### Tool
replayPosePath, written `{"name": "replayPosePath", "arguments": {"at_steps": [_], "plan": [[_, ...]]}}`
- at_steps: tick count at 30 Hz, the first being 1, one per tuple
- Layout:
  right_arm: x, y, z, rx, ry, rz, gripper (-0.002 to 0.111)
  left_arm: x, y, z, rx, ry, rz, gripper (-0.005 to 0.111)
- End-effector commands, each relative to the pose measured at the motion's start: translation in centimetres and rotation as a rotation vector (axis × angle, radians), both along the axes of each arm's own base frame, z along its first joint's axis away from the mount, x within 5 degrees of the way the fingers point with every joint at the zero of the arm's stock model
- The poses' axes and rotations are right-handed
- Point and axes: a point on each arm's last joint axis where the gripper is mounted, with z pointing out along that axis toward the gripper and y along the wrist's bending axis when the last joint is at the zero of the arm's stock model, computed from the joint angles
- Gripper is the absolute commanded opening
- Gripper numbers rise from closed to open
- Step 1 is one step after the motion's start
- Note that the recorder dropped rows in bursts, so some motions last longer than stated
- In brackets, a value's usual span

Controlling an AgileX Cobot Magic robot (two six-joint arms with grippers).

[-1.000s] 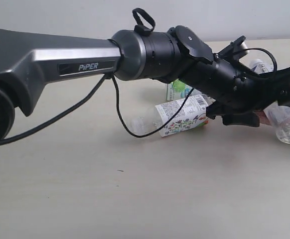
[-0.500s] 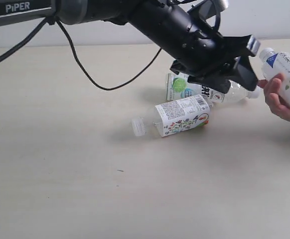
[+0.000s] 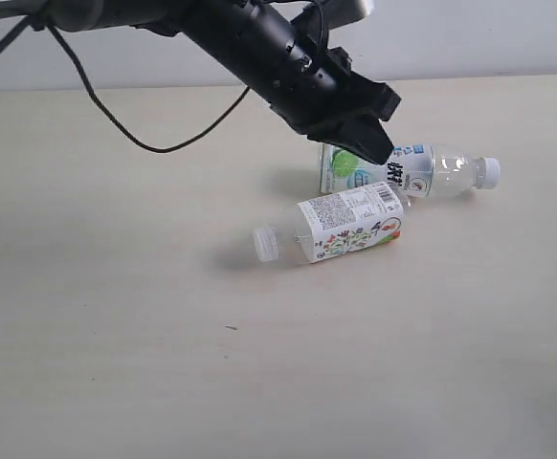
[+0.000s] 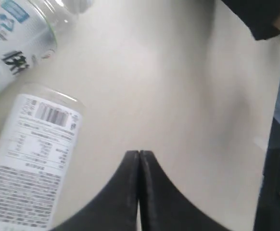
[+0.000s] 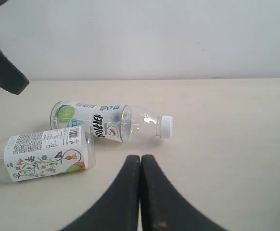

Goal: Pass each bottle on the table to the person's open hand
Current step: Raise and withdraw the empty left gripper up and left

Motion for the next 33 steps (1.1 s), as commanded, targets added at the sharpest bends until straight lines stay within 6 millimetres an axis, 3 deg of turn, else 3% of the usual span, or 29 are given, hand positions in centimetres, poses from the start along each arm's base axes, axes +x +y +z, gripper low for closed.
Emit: {"name": "replayPosePath", "arguments": {"at_steps": [1,8,14,18,33], "plan": [[0.0,0.0,-0.1,-0.001,-0.010,0.001,0.000,-0.6,1.9,1.9,-0.032,-0.192,0.042,0.000],[0.0,0.0,-0.1,-0.001,-0.010,0.001,0.000,-2.5,5.2,3.4,-0.008,-0.458,0.121,0.000],[0.0,0.0,-0.1,-0.001,-0.010,0.001,0.000,-3.7,7.9,6.6,-0.037,-0.513,0.162,0.000],[0.0,0.0,-0.1,-0.001,-0.010,0.001,0.000,-4.3,9.2,7.7,-0.042,-0.549,0.173,0.000],[0.0,0.0,-0.1,-0.001,-0.010,0.001,0.000,-6.5,10.4,8.7,-0.013,-0.556,0.086,0.000]]}}
